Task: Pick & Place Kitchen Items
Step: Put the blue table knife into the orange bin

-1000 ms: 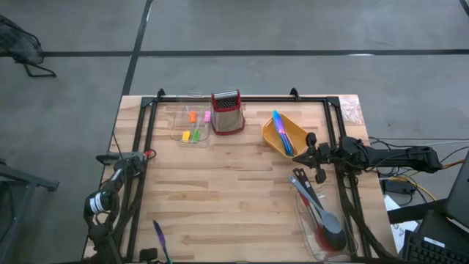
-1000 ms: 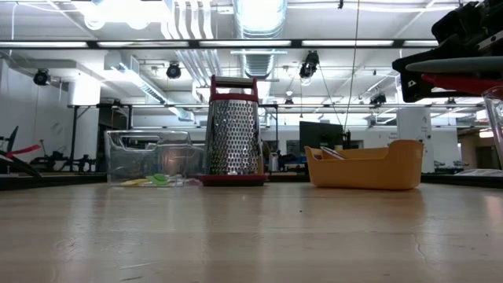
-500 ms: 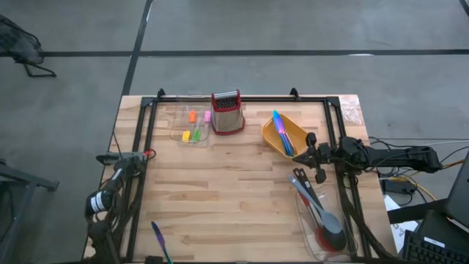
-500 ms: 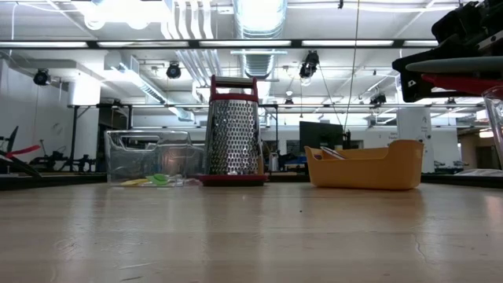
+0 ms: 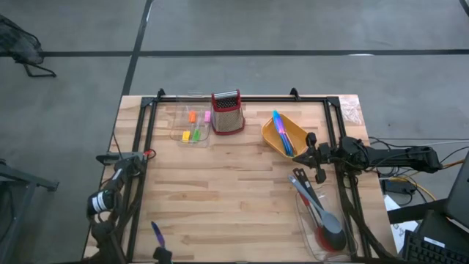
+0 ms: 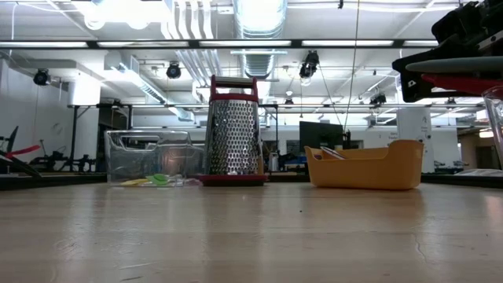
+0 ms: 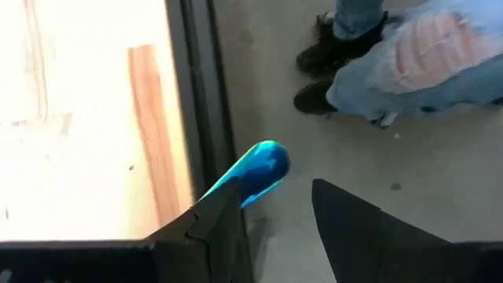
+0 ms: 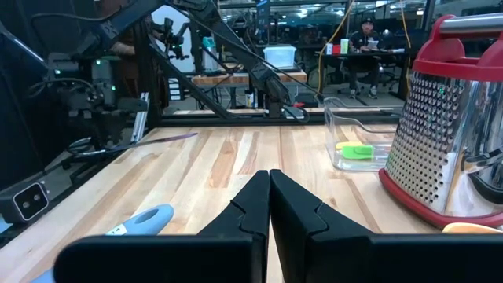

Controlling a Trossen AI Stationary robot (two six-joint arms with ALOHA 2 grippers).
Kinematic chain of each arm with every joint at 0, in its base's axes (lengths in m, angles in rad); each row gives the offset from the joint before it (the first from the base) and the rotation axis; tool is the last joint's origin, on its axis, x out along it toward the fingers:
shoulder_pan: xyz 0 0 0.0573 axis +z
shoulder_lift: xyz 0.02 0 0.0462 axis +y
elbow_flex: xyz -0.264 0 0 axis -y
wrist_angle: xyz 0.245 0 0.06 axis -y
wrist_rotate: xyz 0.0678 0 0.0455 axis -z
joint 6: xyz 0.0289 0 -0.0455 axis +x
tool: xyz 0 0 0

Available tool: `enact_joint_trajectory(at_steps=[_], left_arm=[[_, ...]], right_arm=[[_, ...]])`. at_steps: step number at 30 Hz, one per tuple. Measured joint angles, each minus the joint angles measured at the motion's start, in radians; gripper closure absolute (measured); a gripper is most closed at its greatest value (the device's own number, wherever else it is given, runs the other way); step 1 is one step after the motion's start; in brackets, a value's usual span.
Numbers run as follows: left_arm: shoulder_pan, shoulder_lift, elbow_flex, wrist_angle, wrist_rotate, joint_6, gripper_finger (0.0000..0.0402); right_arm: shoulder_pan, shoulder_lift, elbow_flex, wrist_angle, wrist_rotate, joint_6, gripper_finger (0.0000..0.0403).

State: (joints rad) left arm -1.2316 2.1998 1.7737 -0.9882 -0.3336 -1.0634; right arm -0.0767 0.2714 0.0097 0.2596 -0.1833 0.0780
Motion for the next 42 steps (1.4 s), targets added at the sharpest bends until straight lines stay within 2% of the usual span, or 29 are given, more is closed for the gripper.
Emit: enact_joint_trajectory(at_steps=[21, 30, 42], left_arm=[[0.015, -0.003, -0.121, 0.081, -0.007, 0.074, 0.0239], [0.016, -0.002, -0.156, 0.099, -0.035, 0.138, 0.0299], [0.024, 0.007, -0.12, 0.12, -0.176, 0.188, 0.0304]], right_arm=[[0.0, 0.0, 0.0, -0.001, 0.0, 0.0, 0.0394], [0.0, 0.0, 0.0, -0.001, 0.0, 0.0, 0.0394], [0.0, 0.0, 0.0, -0.001, 0.0, 0.0, 0.0394]])
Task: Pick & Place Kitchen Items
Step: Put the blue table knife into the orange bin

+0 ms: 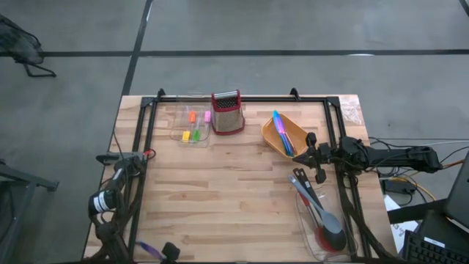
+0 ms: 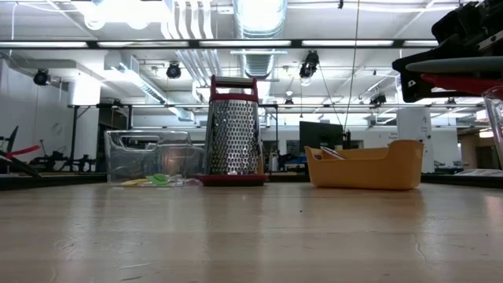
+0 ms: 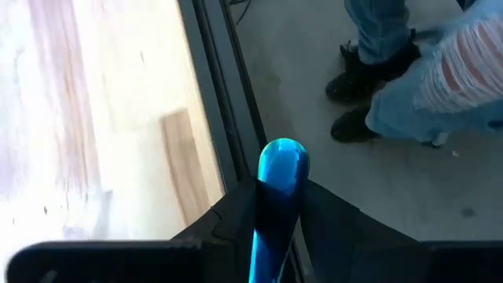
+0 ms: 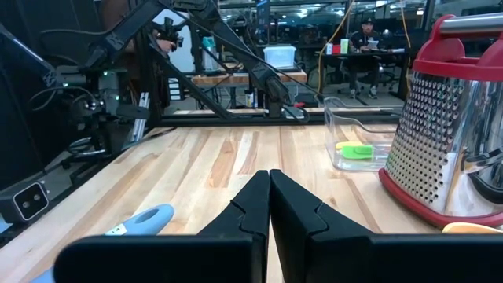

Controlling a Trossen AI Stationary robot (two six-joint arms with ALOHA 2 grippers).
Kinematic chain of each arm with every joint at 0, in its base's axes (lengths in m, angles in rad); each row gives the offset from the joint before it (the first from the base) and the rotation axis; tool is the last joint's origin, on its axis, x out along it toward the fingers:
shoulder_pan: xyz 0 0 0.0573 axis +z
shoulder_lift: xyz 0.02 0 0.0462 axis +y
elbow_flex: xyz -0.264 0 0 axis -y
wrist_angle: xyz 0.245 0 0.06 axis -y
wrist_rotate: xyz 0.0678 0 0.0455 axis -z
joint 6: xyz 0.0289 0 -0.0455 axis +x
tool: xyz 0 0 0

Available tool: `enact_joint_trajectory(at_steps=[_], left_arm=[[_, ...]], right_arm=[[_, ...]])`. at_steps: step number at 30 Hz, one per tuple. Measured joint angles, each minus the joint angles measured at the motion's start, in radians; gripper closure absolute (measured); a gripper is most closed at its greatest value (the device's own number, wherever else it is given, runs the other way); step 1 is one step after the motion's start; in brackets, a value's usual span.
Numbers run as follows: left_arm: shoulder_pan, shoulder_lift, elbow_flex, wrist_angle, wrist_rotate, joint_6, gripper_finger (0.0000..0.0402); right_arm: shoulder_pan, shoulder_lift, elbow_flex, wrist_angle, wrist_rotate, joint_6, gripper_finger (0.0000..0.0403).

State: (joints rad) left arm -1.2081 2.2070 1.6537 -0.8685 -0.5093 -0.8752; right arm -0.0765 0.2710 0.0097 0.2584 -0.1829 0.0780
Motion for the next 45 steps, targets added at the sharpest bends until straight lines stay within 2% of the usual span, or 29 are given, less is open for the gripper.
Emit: enact_joint_trajectory(at_steps=[12, 18, 28, 35, 41, 45], left_arm=[[0.015, -0.001, 0.011, -0.022, -0.031, 0.026, 0.0341], [0.022, -0.008, 0.009, -0.108, -0.053, 0.05, 0.0382], [0.076, -0.058, 0.034, -0.273, -0.078, 0.008, 0.0378], [0.199, -0.105, 0.034, -0.453, -0.122, 0.037, 0.0381], [0.358, -0.154, 0.032, -0.49, -0.239, 0.192, 0.0381], [0.456, -0.179, 0.032, -0.474, -0.377, 0.447, 0.0381]], right_arm=[[0.0, 0.0, 0.0, 0.0, 0.0, 0.0, 0.0394], [0.0, 0.0, 0.0, 0.0, 0.0, 0.0, 0.0394], [0.0, 0.0, 0.0, 0.001, 0.0, 0.0, 0.0394], [0.0, 0.0, 0.0, 0.001, 0.0, 0.0, 0.0394], [0.0, 0.0, 0.0, 0.0, 0.0, 0.0, 0.0394], [0.0, 0.0, 0.0, 0.001, 0.0, 0.0, 0.0394]])
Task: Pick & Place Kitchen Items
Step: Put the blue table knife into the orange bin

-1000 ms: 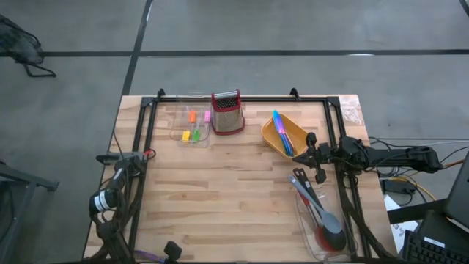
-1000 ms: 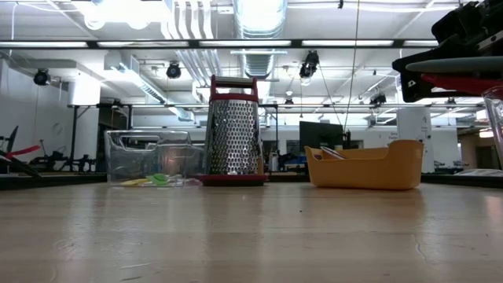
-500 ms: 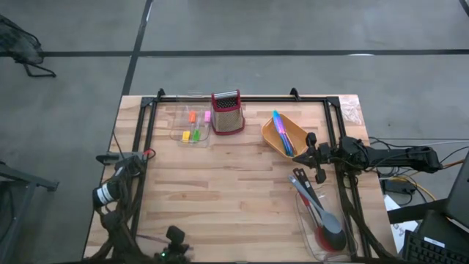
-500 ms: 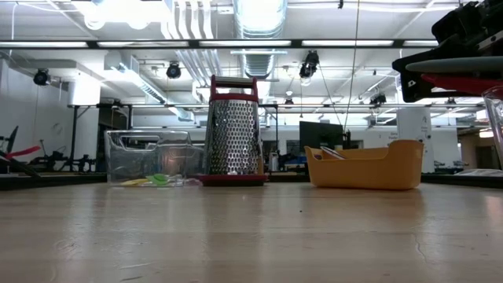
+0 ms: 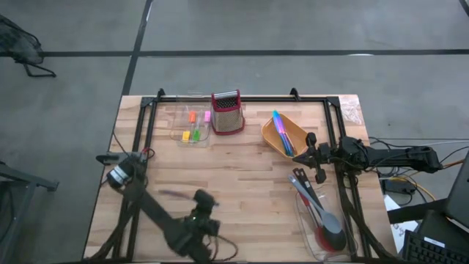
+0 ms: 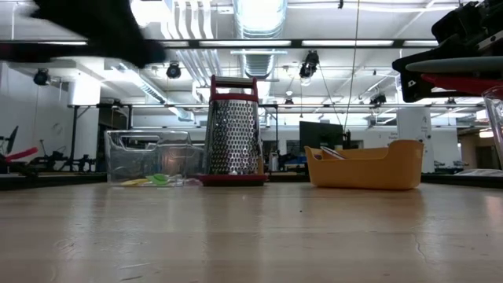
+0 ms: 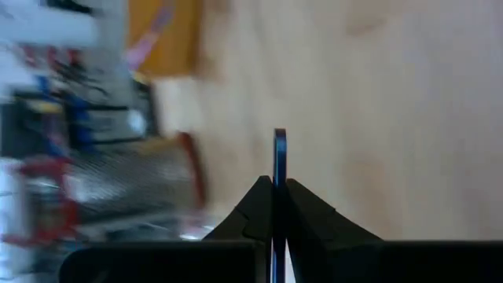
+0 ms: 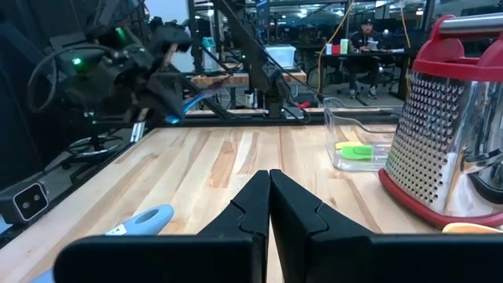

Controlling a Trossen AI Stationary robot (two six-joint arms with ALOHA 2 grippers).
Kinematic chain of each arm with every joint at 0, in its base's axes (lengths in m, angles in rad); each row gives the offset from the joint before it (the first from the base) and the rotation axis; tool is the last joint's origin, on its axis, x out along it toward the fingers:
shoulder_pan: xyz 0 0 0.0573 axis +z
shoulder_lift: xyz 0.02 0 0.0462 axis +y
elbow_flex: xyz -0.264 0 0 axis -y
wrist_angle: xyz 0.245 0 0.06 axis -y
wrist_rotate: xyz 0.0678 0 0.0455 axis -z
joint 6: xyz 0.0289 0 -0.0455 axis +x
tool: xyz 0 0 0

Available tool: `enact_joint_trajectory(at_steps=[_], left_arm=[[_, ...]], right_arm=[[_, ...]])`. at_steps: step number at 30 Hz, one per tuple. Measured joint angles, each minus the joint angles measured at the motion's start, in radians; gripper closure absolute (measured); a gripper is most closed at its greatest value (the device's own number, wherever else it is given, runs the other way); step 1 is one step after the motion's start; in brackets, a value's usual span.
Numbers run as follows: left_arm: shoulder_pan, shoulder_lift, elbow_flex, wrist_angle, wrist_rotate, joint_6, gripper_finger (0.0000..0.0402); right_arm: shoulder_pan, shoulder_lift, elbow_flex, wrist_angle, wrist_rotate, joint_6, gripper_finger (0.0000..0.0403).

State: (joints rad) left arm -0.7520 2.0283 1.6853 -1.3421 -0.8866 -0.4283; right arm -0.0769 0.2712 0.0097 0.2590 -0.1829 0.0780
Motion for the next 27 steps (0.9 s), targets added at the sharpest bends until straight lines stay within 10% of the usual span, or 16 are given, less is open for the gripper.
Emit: enact_joint_trajectory(at_steps=[10, 27], left_arm=[[0.319, -0.028, -0.002, 0.289, 0.003, 0.528, 0.0381], [0.533, -0.161, -0.003, 0.891, 0.566, 0.958, 0.0381]], right_arm=[[0.0, 0.001, 0.0, 0.0, 0.0, 0.0, 0.0394], [0.0, 0.001, 0.0, 0.0, 0.0, 0.0, 0.0394]])
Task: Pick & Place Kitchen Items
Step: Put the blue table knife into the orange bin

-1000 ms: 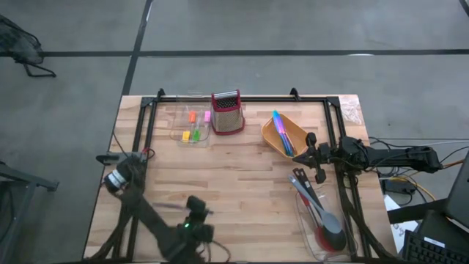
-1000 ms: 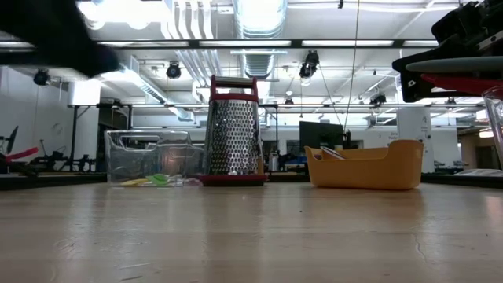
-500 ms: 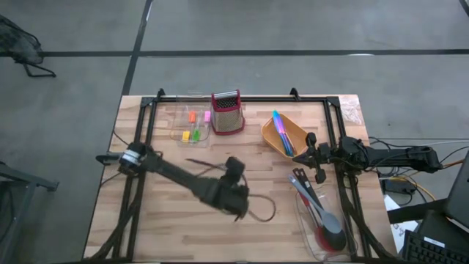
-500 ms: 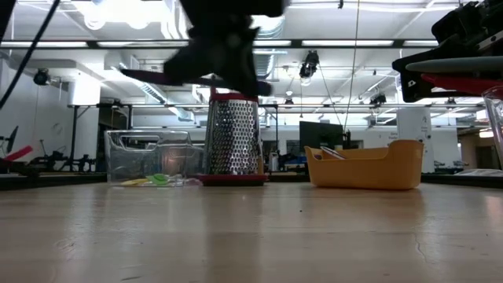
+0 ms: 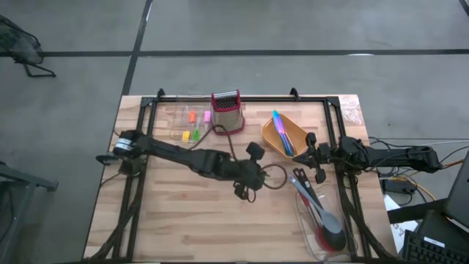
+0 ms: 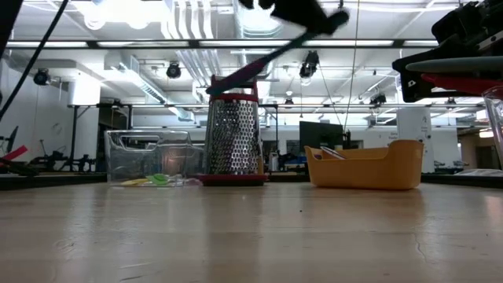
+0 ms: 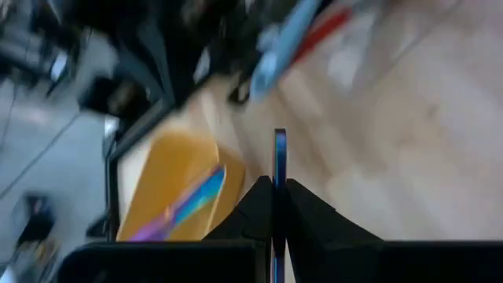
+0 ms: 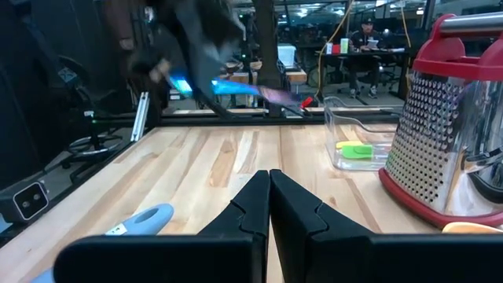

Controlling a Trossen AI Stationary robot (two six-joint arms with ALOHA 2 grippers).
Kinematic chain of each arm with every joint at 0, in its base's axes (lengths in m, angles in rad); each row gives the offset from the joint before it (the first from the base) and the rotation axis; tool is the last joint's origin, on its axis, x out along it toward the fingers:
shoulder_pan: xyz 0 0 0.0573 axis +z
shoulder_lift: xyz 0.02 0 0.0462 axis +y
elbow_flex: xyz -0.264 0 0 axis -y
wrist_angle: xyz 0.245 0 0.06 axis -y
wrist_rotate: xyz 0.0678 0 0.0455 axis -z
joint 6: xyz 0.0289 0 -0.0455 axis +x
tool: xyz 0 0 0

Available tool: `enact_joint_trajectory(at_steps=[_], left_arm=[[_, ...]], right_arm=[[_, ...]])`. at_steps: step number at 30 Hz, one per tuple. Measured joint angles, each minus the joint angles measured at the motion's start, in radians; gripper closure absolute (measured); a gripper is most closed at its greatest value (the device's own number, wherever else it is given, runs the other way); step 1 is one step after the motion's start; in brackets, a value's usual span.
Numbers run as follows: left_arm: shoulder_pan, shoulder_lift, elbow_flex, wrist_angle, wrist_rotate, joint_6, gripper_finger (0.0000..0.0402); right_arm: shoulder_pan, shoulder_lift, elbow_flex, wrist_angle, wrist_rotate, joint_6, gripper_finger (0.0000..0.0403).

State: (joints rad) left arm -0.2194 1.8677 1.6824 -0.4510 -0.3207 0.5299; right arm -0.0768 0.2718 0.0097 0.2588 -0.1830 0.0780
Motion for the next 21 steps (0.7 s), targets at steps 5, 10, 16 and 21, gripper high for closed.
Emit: enact_joint_trajectory(at_steps=[5, 10, 16, 21], left_arm=[[-0.005, -0.066, 0.0, 0.032, 0.113, 0.006, 0.0381], [-0.008, -0.115, 0.0, 0.084, 0.212, 0.046, 0.0381], [0.048, -0.12, -0.001, 0.127, 0.37, 0.104, 0.038], [0.107, -0.118, -0.001, 0.126, 0.47, 0.154, 0.038]], right_arm=[[0.0, 0.0, 0.0, 0.027, 0.0, -0.001, 0.0394], [0.0, -0.001, 0.0, 0.124, 0.0, 0.023, 0.0394], [0.002, 0.0, 0.0, 0.261, -0.001, 0.162, 0.0394], [0.002, 0.002, 0.0, 0.272, 0.0, 0.233, 0.0394]])
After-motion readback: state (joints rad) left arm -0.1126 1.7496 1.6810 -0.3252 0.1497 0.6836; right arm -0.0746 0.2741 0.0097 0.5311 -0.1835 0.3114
